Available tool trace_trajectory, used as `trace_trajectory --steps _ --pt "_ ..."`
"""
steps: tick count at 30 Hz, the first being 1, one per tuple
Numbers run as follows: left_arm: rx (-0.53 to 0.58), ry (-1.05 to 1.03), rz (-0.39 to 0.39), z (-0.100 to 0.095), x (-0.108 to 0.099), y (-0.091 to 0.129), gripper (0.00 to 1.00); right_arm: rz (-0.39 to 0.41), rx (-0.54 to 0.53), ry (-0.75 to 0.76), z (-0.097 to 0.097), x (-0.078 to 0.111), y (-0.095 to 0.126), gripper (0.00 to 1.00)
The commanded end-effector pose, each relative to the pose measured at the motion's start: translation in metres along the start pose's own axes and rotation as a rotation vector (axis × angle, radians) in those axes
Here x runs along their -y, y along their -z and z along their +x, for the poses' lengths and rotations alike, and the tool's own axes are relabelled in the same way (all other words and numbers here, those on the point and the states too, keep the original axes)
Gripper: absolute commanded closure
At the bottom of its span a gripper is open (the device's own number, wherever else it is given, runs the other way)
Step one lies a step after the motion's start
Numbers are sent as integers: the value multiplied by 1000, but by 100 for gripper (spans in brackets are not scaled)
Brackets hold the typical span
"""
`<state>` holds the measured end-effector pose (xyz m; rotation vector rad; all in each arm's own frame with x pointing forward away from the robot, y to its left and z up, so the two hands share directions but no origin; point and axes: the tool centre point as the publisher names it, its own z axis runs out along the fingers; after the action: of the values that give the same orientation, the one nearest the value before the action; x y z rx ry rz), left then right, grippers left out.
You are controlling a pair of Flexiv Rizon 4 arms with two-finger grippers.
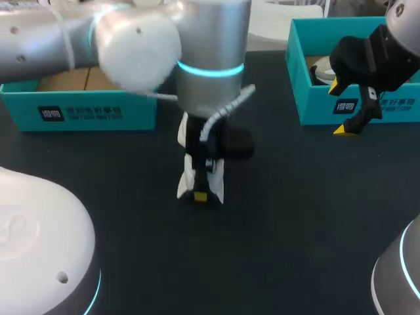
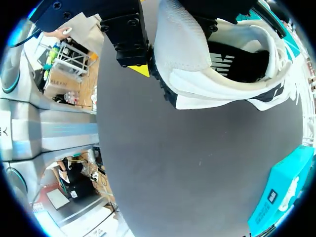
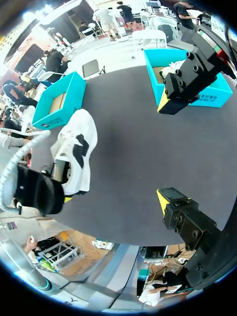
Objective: Take the shoe out of the shoebox, open the shoe tongue, remove and reinsert the insole, then place the shoe into the shoebox
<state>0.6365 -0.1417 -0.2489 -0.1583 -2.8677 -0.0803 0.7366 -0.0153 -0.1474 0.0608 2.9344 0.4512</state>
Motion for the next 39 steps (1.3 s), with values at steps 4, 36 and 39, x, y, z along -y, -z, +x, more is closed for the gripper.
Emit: trace_trajectory --steps 4,36,39 --pt "27 -16 47 16 -31 90 100 4 -4 -1 -2 -2 -1 0" --pt "67 -107 79 -37 -147 121 100 4 -4 -1 -2 -2 -1 0" --pt "67 -152 67 -51 -174 124 100 4 -4 -1 -2 -2 -1 0"
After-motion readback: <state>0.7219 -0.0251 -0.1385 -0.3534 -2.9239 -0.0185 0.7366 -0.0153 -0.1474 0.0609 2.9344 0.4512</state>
